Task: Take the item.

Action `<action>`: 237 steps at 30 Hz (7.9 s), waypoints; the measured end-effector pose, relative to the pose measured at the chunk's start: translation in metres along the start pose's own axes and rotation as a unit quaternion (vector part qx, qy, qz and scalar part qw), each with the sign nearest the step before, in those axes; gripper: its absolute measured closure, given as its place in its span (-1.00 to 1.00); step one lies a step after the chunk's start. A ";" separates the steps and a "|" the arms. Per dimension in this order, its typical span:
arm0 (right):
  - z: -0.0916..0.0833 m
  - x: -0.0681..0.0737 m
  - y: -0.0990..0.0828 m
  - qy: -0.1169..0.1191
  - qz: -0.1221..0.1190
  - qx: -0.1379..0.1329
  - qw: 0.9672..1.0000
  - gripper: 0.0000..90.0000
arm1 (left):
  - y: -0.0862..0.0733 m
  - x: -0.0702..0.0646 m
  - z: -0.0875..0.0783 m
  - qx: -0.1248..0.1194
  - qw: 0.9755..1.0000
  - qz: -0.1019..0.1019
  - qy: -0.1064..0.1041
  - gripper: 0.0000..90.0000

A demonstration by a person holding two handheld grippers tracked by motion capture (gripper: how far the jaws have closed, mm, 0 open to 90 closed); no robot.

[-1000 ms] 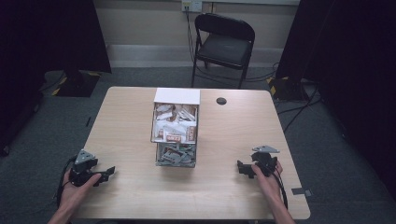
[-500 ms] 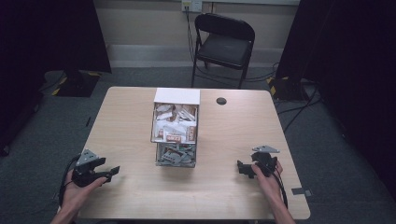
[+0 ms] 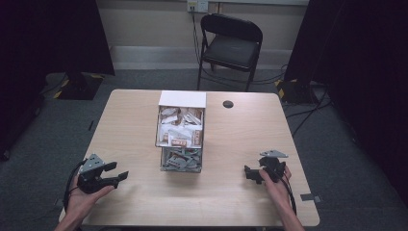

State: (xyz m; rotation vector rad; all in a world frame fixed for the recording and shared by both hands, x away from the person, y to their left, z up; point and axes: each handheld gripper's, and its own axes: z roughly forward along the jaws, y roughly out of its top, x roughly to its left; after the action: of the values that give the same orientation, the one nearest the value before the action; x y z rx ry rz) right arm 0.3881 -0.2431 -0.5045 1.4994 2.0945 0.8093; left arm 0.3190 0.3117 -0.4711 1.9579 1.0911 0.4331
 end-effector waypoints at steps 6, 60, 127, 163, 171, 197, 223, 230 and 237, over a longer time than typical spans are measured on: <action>0.000 0.000 0.000 0.000 0.000 0.000 1.000 -1.00 | 0.010 -0.012 -0.003 -0.023 0.999 0.010 -0.027 -0.02; 0.000 0.000 0.000 0.001 0.000 0.000 1.000 -1.00 | 0.077 -0.106 0.053 -0.067 0.981 0.063 -0.171 0.41; 0.000 0.000 0.000 0.002 -0.002 -0.001 1.000 -1.00 | 0.074 -0.114 0.067 -0.050 0.980 0.057 -0.183 1.00; 0.000 0.001 0.000 0.003 -0.004 0.000 1.000 -1.00 | 0.074 -0.107 0.082 -0.052 0.986 0.117 -0.108 0.57; 0.000 0.000 0.000 0.003 -0.004 0.000 1.000 -1.00 | 0.071 -0.108 0.085 -0.047 0.986 0.124 -0.101 0.63; 0.000 0.001 0.000 0.003 -0.004 0.000 1.000 -1.00 | 0.073 -0.105 0.076 -0.060 0.984 0.062 -0.154 1.00; 0.000 0.001 0.000 0.003 -0.003 0.000 1.000 -1.00 | 0.078 -0.110 0.051 -0.067 0.977 0.042 -0.197 1.00; 0.000 0.001 0.000 0.003 -0.004 0.000 1.000 -1.00 | 0.072 -0.112 0.062 -0.047 0.980 0.051 -0.188 1.00; 0.000 0.001 0.000 0.003 -0.004 0.000 1.000 -1.00 | 0.072 -0.113 0.067 -0.037 0.980 0.055 -0.186 1.00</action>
State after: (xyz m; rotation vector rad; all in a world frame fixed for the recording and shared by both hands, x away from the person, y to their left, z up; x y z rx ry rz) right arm 0.3884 -0.2425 -0.5045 1.4901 2.1030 0.8135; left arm 0.3362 0.1656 -0.4433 1.9393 0.7205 0.1517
